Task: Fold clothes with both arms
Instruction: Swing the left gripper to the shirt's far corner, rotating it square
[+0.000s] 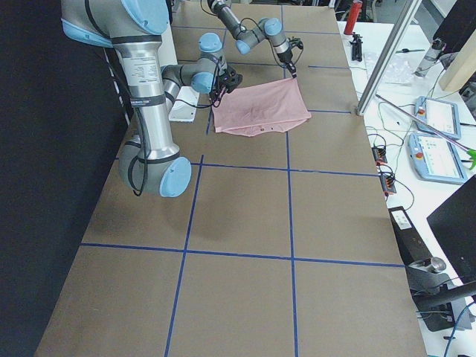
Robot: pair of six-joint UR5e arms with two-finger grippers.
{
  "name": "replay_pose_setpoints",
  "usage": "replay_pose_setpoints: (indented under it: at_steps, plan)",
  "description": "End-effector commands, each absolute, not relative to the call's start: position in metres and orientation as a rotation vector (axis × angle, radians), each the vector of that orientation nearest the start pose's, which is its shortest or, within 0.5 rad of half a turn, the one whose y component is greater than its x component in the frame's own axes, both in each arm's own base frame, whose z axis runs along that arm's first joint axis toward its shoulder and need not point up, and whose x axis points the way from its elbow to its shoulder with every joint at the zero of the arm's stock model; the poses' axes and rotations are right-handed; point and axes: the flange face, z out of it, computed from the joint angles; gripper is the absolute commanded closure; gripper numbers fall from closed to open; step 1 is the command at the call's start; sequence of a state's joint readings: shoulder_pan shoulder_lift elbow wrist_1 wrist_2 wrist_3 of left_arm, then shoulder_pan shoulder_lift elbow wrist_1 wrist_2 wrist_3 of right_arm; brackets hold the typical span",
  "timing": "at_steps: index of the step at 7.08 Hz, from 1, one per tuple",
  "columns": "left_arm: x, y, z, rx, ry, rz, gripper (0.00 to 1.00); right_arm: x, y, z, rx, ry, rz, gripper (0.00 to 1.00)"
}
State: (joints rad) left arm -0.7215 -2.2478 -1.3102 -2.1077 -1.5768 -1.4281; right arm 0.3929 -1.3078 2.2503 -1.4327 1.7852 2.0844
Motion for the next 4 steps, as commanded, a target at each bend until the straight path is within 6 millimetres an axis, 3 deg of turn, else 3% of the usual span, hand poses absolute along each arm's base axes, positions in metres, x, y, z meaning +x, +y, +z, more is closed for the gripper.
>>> replay_pose_setpoints:
  at_steps: [1, 2, 3, 4]
  plan:
    - [0.484, -0.663, 0.334, 0.466, 0.887, -0.526, 1.0, -0.397, -0.286, 0.213, -0.251, -1.089, 0.705, 0.0]
    - [0.484, -0.666, 0.341, 0.485, 0.921, -0.526, 0.47, -0.398, -0.289, 0.211, -0.213, -1.101, 0.728, 0.0]
    - [0.48, -0.662, 0.323, 0.497, 0.96, -0.528, 0.34, -0.415, -0.297, 0.202, -0.195, -1.114, 0.732, 0.0]
    - [0.468, -0.645, 0.287, 0.521, 1.031, -0.512, 0.34, -0.452, -0.311, 0.194, -0.191, -1.101, 0.733, 0.0]
